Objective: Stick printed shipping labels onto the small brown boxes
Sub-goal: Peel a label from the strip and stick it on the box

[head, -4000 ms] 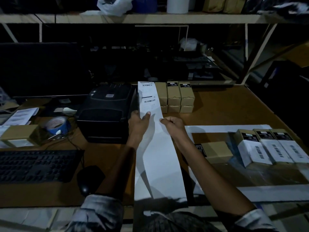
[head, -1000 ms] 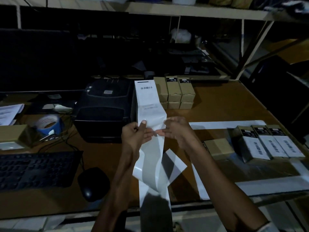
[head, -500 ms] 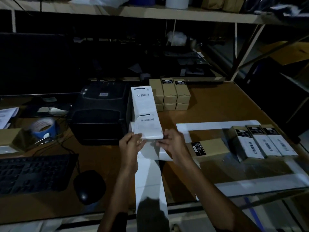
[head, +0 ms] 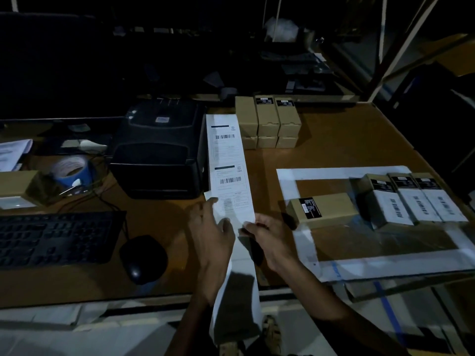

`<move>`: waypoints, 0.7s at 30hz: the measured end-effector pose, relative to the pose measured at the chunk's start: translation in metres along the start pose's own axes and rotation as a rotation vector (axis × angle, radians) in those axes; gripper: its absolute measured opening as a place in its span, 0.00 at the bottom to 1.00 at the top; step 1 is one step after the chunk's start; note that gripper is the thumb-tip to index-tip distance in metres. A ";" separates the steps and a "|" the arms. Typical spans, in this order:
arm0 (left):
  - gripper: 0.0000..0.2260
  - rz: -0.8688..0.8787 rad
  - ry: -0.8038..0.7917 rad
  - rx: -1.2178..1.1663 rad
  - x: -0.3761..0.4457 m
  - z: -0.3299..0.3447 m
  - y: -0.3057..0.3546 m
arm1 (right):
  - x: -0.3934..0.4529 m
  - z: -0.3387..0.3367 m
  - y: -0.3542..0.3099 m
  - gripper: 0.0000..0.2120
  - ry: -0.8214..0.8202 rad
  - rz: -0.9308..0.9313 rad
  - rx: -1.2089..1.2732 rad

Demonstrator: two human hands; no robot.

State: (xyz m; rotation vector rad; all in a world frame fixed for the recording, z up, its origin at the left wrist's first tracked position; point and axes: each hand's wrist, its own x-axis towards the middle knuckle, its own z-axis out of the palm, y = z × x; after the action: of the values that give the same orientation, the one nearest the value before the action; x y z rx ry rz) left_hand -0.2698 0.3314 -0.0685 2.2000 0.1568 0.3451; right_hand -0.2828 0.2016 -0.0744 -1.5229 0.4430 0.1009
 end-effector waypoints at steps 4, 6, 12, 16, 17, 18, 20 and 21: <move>0.19 -0.030 0.050 -0.131 -0.001 0.003 0.005 | -0.002 0.001 0.007 0.04 0.037 -0.120 -0.004; 0.19 -0.103 0.089 -0.175 -0.003 0.007 0.000 | -0.002 0.001 0.007 0.05 0.051 -0.159 0.050; 0.14 -0.108 0.147 -0.328 -0.005 0.005 -0.004 | 0.006 -0.002 0.000 0.09 -0.014 -0.320 0.058; 0.20 -0.082 0.097 -0.306 -0.002 -0.003 -0.001 | 0.002 0.001 0.012 0.08 -0.052 -0.326 -0.002; 0.22 -0.051 0.087 -0.263 -0.001 -0.005 -0.002 | 0.002 0.002 0.016 0.08 -0.053 -0.316 -0.016; 0.23 -0.040 0.077 -0.232 0.000 -0.006 -0.004 | 0.002 0.003 0.018 0.08 -0.051 -0.305 -0.030; 0.23 -0.044 0.052 -0.211 -0.001 -0.006 -0.007 | 0.003 0.002 0.022 0.07 -0.046 -0.309 -0.075; 0.22 -0.041 0.041 -0.210 -0.002 -0.006 -0.007 | 0.002 0.000 0.023 0.06 -0.058 -0.317 -0.097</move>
State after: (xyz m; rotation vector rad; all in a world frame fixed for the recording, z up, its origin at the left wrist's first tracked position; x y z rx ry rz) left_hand -0.2733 0.3400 -0.0712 1.9813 0.1792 0.3672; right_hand -0.2883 0.2029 -0.0970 -1.6629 0.1483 -0.0826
